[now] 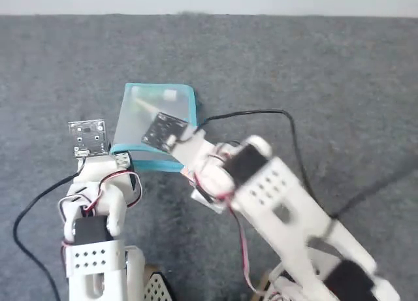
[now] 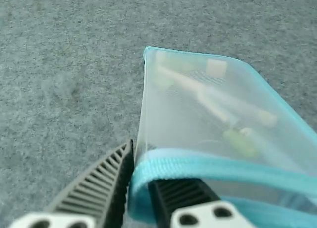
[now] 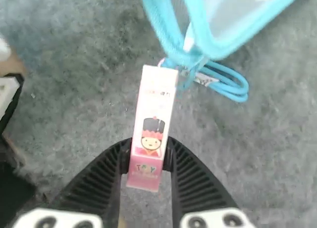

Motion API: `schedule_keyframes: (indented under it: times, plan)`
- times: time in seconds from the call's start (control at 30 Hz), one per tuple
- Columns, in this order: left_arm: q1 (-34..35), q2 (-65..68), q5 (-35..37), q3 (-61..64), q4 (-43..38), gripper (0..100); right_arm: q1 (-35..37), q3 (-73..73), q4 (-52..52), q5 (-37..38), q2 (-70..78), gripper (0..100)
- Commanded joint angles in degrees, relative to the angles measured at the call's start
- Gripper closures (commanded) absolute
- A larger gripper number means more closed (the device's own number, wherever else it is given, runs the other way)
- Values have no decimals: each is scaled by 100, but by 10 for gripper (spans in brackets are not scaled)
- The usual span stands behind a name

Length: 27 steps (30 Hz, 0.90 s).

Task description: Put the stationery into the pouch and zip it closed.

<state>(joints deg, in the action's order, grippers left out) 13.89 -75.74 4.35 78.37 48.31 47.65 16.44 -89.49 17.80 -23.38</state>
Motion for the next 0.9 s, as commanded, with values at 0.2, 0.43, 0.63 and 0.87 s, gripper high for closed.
schedule_keyframes:
  times: [0.2, 0.43, 0.63, 0.87]
  plan:
    - [26, -9, 70, -84, -193, 988, 233, -1371, 295, -343, 1323, 992]
    - [26, -9, 70, -84, -185, 988, 382, -2145, 286, -360, 2132, 992]
    - [18, -9, 70, -84, -185, 988, 347, -3200, 75, -686, 2976, 989]
    - [26, -9, 70, -75, -167, 988, 215, -4510, 40, -1046, 3609, 859]
